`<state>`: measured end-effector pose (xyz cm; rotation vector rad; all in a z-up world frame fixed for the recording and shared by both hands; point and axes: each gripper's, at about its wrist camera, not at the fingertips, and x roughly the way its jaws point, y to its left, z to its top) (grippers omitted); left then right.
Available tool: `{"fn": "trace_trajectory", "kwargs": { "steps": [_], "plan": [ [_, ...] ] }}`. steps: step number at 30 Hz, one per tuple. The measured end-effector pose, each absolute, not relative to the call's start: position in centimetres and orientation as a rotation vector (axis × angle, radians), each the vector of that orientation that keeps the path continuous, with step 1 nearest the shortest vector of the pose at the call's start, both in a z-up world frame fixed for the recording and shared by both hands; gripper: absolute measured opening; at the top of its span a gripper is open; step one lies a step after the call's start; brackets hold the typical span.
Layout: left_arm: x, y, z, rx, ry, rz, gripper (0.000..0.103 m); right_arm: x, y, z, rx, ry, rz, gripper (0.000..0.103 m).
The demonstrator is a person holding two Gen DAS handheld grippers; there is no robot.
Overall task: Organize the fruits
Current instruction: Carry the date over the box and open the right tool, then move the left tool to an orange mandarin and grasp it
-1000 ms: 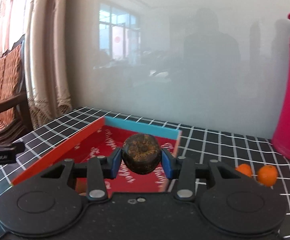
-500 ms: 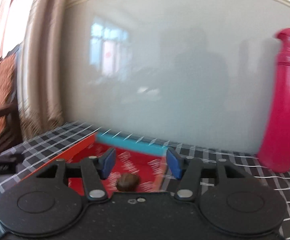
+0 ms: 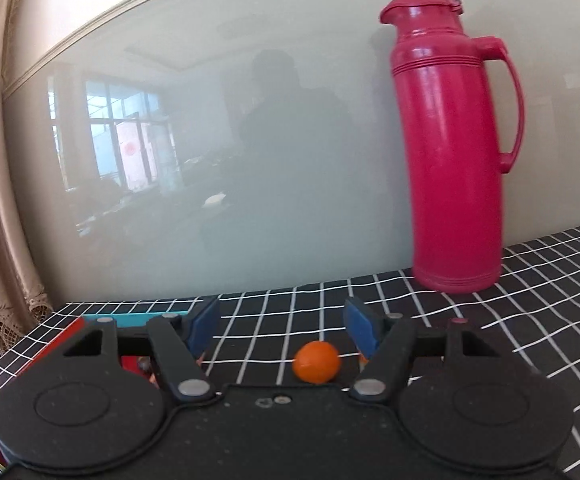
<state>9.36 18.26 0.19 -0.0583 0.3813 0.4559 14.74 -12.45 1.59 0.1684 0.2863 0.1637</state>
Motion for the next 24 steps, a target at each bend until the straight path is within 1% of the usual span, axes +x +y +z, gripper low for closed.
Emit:
{"fn": "trace_trajectory", "kwargs": {
  "steps": [9,24],
  "plan": [
    [10.7,13.8,0.9,-0.042,0.356,0.356,0.103,14.3,-16.3,1.4,0.172,0.290,0.087,0.069],
    [13.5,3.7,1.8,0.030,0.341,0.125,0.103,13.7,-23.7,0.7,0.202,0.305,-0.046,0.069]
  ]
}}
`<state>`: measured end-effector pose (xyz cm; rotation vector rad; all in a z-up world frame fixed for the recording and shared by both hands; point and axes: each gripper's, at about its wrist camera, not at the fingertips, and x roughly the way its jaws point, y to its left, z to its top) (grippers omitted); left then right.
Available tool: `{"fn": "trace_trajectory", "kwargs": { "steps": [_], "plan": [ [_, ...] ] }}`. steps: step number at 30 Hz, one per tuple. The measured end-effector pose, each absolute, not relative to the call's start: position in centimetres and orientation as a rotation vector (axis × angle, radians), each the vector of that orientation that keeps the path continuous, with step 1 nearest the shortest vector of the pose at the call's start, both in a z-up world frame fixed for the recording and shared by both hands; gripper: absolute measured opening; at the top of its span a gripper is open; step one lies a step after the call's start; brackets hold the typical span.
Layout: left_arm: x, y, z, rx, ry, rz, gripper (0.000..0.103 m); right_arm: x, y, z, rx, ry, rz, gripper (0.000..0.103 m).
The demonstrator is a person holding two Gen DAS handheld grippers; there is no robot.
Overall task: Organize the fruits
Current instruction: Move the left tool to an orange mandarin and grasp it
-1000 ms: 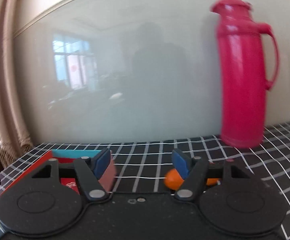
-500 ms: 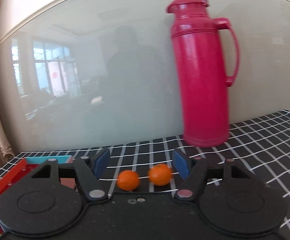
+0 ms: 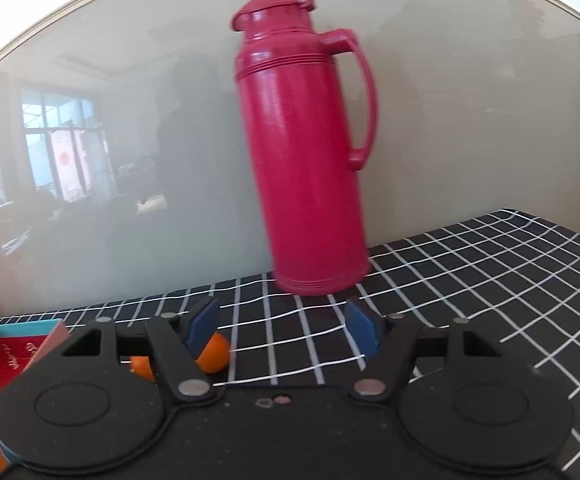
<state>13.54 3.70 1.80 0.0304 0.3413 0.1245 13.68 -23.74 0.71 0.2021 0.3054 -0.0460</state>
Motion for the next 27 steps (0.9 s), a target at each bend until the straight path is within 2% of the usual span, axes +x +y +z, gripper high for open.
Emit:
{"fn": "trace_trajectory", "kwargs": {
  "steps": [16,17,19,24,27],
  "plan": [
    [16.4,-3.1,1.0,0.036,0.373,-0.039,0.102,13.6,-29.7,-0.3,0.197,0.305,-0.186,0.070],
    [16.8,-3.5,0.9,0.044,0.380,-0.045,0.100,13.7,-30.1,-0.3,0.193,0.306,-0.201,0.070],
    [17.5,-4.2,0.5,0.060,0.404,-0.055,0.087,13.8,-31.0,-0.4,0.196,0.307,-0.228,0.070],
    [19.9,-5.5,-0.9,0.083,0.462,-0.046,0.081,14.1,-32.8,-0.8,0.204,0.319,-0.275,0.070],
    [21.1,-5.5,-1.6,0.070,0.499,-0.051,0.069,14.4,-33.4,-0.9,0.216,0.323,-0.286,0.071]
  ]
}}
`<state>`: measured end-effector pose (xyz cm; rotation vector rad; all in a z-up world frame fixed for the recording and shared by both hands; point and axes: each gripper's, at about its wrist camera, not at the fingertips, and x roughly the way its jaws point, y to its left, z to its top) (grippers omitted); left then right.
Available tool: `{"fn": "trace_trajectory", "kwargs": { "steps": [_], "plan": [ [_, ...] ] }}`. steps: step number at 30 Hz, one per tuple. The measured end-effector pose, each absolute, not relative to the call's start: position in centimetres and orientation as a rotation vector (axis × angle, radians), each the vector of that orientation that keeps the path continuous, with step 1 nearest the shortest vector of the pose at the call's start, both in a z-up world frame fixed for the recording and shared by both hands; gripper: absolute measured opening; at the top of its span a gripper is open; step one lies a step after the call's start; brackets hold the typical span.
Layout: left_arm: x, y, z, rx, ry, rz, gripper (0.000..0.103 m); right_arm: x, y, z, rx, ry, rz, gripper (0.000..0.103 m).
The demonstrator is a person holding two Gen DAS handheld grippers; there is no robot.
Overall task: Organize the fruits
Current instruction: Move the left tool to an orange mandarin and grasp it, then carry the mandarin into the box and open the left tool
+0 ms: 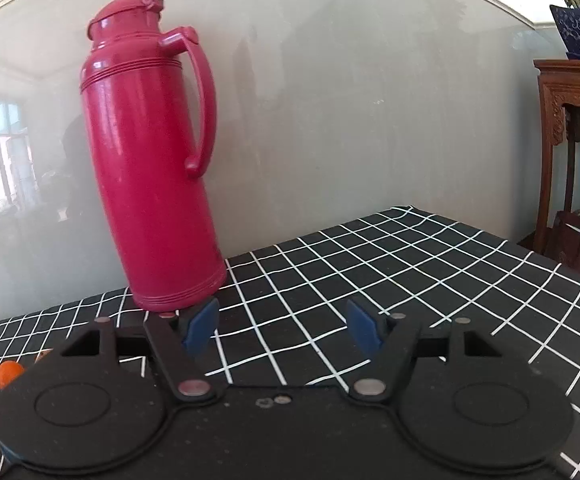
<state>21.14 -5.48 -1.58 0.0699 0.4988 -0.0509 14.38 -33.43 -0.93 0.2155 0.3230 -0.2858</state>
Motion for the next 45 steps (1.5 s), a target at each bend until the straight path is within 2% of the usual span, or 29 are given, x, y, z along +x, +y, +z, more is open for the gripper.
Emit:
{"fn": "trace_trajectory", "kwargs": {
  "steps": [12,13,14,26,45],
  "plan": [
    [24.7,-7.6,-3.7,0.080,0.571,-0.058,0.058,15.4,-34.7,-1.4,0.224,0.339,-0.306,0.074],
    [24.8,-7.8,-3.7,0.077,0.572,-0.059,0.054,15.4,-34.9,-1.5,0.225,0.340,-0.312,0.074],
    [25.1,-7.9,-3.8,0.077,0.584,-0.064,0.038,15.5,-35.2,-1.6,0.227,0.343,-0.317,0.074],
    [22.0,-6.5,-2.3,0.049,0.553,-0.074,0.039,15.3,-35.6,-1.9,0.265,0.357,-0.301,0.074],
    [16.0,-1.3,1.0,0.010,0.480,-0.020,0.039,14.3,-30.7,-1.2,0.241,0.362,-0.198,0.074]
  ]
}}
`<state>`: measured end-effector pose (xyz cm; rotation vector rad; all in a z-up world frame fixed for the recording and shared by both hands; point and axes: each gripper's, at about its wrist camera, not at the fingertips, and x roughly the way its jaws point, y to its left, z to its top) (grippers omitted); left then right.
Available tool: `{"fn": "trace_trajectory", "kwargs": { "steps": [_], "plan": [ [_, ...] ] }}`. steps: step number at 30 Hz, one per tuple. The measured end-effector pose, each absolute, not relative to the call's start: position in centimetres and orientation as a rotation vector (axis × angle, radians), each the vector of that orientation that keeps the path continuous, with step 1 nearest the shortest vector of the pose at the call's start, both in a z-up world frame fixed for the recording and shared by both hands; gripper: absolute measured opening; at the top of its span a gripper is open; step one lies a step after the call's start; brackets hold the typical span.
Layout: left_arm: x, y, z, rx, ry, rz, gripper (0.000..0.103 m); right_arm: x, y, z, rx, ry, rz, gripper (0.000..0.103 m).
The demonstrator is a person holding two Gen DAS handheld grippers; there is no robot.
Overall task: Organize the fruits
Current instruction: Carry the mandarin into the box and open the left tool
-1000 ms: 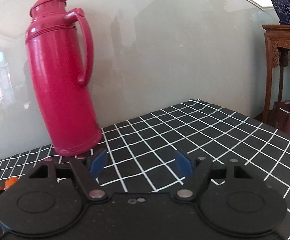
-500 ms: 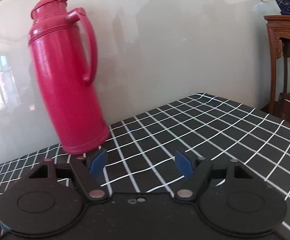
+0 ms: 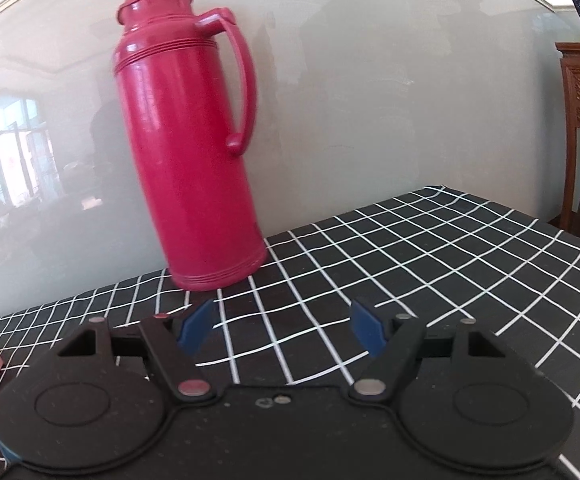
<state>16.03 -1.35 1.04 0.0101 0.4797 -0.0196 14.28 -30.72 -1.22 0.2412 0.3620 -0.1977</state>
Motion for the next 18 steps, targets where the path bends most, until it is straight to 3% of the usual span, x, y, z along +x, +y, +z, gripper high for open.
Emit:
{"fn": "trace_trajectory", "kwargs": {
  "steps": [18],
  "plan": [
    [14.3,6.8,1.4,-0.050,0.465,0.109,0.039,14.3,-24.1,-0.5,0.169,0.362,-0.095,0.074]
  ]
}}
